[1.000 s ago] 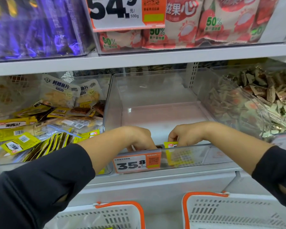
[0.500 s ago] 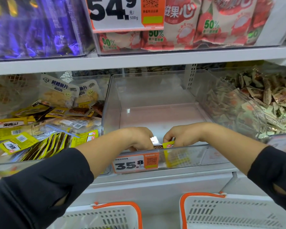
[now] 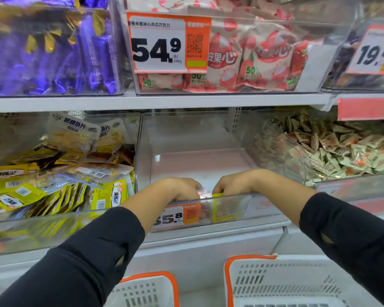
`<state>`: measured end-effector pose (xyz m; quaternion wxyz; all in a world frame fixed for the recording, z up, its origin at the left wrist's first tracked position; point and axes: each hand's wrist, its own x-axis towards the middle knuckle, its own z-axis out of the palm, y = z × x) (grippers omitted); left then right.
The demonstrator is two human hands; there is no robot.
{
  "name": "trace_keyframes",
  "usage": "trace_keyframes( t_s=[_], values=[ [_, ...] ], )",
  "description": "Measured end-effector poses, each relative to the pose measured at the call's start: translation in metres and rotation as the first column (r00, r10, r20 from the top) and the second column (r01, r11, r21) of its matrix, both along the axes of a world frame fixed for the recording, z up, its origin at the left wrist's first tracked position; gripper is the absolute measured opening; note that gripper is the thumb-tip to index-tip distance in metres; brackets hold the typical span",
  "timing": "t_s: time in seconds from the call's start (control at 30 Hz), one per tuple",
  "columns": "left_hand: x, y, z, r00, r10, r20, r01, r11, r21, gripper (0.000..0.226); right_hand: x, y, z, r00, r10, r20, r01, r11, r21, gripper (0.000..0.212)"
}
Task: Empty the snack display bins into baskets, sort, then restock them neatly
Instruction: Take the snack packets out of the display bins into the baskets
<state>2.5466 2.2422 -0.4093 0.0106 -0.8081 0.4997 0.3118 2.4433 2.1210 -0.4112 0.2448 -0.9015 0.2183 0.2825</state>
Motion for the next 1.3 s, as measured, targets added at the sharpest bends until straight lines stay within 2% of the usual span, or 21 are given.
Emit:
trace_keyframes(
  t_s=[0.17, 0.3, 0.4, 0.53, 0.6, 0.67, 0.7, 0.8, 0.87, 1.0, 1.17, 1.23, 1.3],
  values=[
    [0.006, -0.007, -0.011, 1.0, -0.018, 0.009, 0.018, 1.0, 0.026, 0.056, -0.004, -0.019, 0.0, 0.997, -0.046, -0.055, 0.044, 0.998, -0.045, 0.009],
    [0.009, -0.01, -0.014, 1.0, -0.03, 0.003, 0.03, 0.999, 0.018, 0.056, -0.01, -0.031, -0.004, 0.993, -0.114, 0.009, 0.112, 0.99, 0.087, 0.02],
    [0.013, -0.01, -0.02, 1.0, 0.009, -0.008, -0.009, 0.999, -0.031, 0.052, -0.008, -0.028, -0.009, 0.993, -0.102, 0.061, 0.091, 0.983, 0.162, 0.016],
    [0.01, 0.0, -0.011, 0.981, 0.177, -0.085, -0.192, 0.951, -0.241, 0.067, -0.006, -0.026, -0.003, 0.953, -0.216, 0.214, 0.159, 0.954, 0.255, 0.012],
    [0.008, 0.011, 0.009, 0.958, 0.256, -0.131, -0.287, 0.87, -0.401, 0.06, -0.009, -0.022, 0.015, 0.863, -0.321, 0.389, 0.202, 0.927, 0.317, 0.015],
    [0.006, 0.029, 0.033, 0.964, 0.242, -0.111, -0.262, 0.791, -0.552, 0.034, -0.014, -0.011, 0.039, 0.751, -0.405, 0.521, 0.208, 0.895, 0.395, 0.021],
    [0.005, 0.041, 0.044, 0.969, 0.224, -0.101, -0.238, 0.76, -0.604, 0.029, -0.018, -0.003, 0.05, 0.72, -0.432, 0.543, 0.189, 0.875, 0.446, 0.025],
    [-0.005, 0.09, 0.076, 0.977, 0.163, -0.138, -0.212, 0.697, -0.684, 0.026, -0.031, 0.03, 0.08, 0.72, -0.405, 0.563, 0.058, 0.844, 0.533, 0.033],
    [-0.011, 0.125, 0.085, 0.976, 0.175, -0.131, -0.217, 0.688, -0.693, 0.031, -0.037, 0.062, 0.091, 0.73, -0.33, 0.599, -0.016, 0.867, 0.498, 0.025],
    [-0.018, 0.204, 0.069, 0.973, 0.22, -0.075, -0.218, 0.757, -0.615, 0.05, -0.037, 0.134, 0.072, 0.766, -0.213, 0.607, -0.06, 0.915, 0.398, 0.012],
    [-0.023, 0.291, -0.016, 0.91, 0.29, -0.296, -0.376, 0.879, -0.294, 0.029, -0.022, 0.219, -0.031, 0.878, -0.074, 0.473, -0.113, 0.928, 0.354, 0.012],
    [-0.023, 0.314, -0.042, 0.882, 0.326, -0.341, -0.39, 0.91, -0.138, 0.042, -0.017, 0.242, -0.069, 0.938, -0.057, 0.342, -0.095, 0.907, 0.411, 0.03],
    [-0.017, 0.333, -0.045, 0.938, 0.297, -0.181, -0.299, 0.954, 0.013, 0.058, -0.015, 0.254, -0.083, 0.957, -0.032, 0.289, -0.089, 0.913, 0.397, 0.045]
  ],
)
